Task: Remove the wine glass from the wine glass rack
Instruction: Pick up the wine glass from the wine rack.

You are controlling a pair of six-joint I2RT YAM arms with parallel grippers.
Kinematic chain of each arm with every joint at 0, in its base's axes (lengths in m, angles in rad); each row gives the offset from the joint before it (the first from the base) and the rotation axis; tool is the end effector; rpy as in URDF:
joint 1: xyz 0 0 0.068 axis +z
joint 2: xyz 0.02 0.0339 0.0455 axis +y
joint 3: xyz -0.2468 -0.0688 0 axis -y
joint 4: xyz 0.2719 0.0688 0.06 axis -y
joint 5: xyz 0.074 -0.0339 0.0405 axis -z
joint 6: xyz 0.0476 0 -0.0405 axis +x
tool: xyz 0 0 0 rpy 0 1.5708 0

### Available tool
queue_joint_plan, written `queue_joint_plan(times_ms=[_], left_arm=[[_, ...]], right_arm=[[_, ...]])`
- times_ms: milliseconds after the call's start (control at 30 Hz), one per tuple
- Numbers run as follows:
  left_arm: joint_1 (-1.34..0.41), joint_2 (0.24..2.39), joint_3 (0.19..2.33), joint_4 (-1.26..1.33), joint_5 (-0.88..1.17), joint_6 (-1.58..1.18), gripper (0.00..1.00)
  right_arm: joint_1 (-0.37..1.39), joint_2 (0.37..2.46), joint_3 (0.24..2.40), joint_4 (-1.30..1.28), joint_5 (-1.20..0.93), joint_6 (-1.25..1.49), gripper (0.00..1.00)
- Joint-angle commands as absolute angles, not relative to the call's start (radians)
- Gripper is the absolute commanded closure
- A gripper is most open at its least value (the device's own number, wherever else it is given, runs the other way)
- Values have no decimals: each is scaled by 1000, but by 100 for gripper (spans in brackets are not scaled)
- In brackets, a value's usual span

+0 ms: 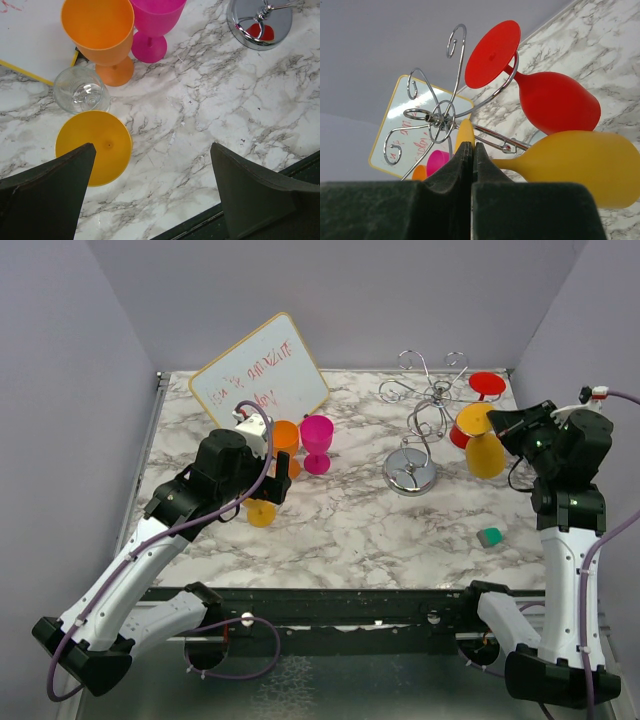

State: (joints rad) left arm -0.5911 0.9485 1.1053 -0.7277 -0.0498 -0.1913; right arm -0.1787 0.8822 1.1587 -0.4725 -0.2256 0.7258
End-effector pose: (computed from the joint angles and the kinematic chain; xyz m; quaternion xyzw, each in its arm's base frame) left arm 0.1986 -0.1304 0.3501 0.1625 0.8622 -0.1625 0.4514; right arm 0.2247 -0.0298 0.4126 0.2714 0.7220 0.2541 0.5835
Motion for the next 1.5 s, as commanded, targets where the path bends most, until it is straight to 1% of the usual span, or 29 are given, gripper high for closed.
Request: queue_joint_plan(times_ms=[0,333,533,667,1000,1333,1467], left_arm=[[-589,939,1109,-721,-34,-201,1],[-589,939,1101,-721,-34,-204,1],[-588,952,1100,-715,-25,-207,1],[-589,952,1101,-715,-24,-209,1],[-589,948,1099,-715,-23,-212,1],[-589,953,1103,-712,-13,-214,1],[-589,953,1103,-711,-11,-215,1]], right_arm=[[-185,861,1170,-479,-278,758,99],[-184,805,1188,-529,-228,829,99],[-185,768,1157,-502,-208,866,99],[-184,755,1107,-461,-240,935,99],[-185,687,971,-342,-240,1123,99],[-185,623,930,-359,-206,1228,99],[-185,626,920,-354,-243,1245,100]])
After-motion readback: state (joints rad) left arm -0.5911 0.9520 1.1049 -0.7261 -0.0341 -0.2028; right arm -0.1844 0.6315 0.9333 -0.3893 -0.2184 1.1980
